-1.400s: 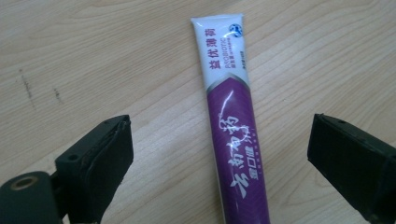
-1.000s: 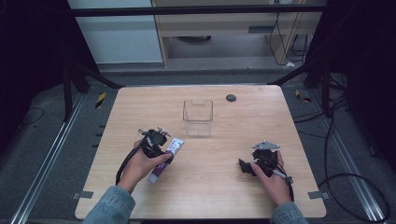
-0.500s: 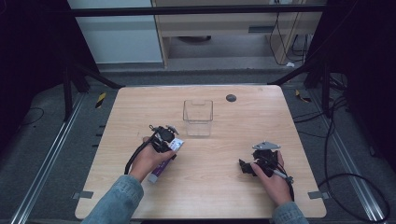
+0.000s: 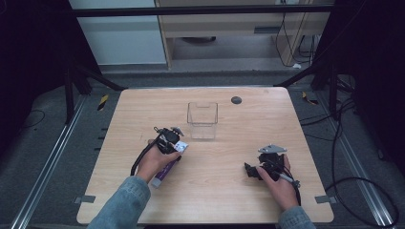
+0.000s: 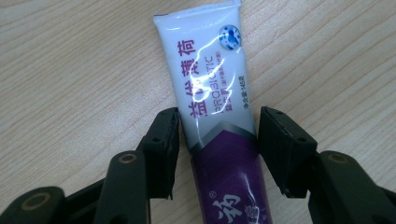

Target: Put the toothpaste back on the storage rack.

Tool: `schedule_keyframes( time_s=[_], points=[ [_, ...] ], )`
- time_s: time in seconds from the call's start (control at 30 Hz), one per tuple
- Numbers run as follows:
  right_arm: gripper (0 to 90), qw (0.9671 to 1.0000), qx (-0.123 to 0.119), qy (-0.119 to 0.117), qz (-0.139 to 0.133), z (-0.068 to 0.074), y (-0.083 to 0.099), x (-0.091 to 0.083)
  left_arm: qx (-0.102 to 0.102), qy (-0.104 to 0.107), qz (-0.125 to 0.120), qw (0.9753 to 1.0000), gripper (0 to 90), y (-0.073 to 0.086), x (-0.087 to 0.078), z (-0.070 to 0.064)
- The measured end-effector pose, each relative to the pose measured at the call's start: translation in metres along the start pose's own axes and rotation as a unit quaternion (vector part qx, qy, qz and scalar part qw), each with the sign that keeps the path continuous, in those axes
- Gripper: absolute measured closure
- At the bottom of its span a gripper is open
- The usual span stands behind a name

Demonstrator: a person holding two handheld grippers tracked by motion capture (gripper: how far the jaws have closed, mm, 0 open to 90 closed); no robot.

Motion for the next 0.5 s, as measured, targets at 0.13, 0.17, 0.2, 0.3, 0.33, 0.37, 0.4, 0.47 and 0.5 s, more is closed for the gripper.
schedule_keyframes(
  time_s=[0.13,0.17,0.2,0.3,0.33,0.37,0.4,0.47,0.5],
  points=[
    [0.4,1.0,0.0,0.0,0.0,0.0001,0.0,-0.0001,-0.005,0.006,0.0,1.0,49.9,0.0004,0.0006,0.0008],
    [0.4,1.0,0.001,0.0,0.0,0.0001,0.0,-0.0001,-0.004,0.005,-0.002,1.0,52.0,0.0003,0.0009,0.0013],
    [0.4,1.0,0.001,0.0,0.0,0.0001,0.0,-0.0001,-0.004,0.005,-0.002,1.0,52.8,0.0003,0.0009,0.0013],
    [0.4,1.0,0.001,0.0,0.0,0.0001,0.0,-0.0001,-0.006,0.005,-0.003,1.0,54.2,0.0,0.001,0.0018],
    [0.4,1.0,0.001,0.0,0.0,0.0002,0.0,-0.0001,-0.006,0.004,-0.003,1.0,54.7,-0.0001,0.0011,0.0017],
    [0.4,1.0,0.001,0.0,0.0,0.0001,0.0,-0.0001,-0.006,0.005,-0.004,1.0,55.0,-0.0002,0.0012,0.0014],
    [0.4,1.0,0.001,0.0,0.0,0.0001,0.0,-0.0001,-0.006,0.006,-0.005,1.0,55.5,-0.0002,0.0013,0.0014],
    [0.4,1.0,0.001,0.0,0.0,0.0001,0.0,-0.0001,-0.005,0.007,-0.005,0.9999,56.4,0.0,0.0012,0.0013],
    [0.4,1.0,0.001,0.0,0.0,0.0001,0.0,-0.0001,0.0,0.009,-0.003,1.0,57.5,0.0,0.001,0.0013]
  ],
)
Point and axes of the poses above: each handheld gripper's, and its own axes: x roughly forward along the jaws, y roughly out of its underside, z roughly to its left, the point moved 5 cm from there along x, roughly forward along the jaws, and after that the axes turned 4 degrees about y, right-handed, at the moved point
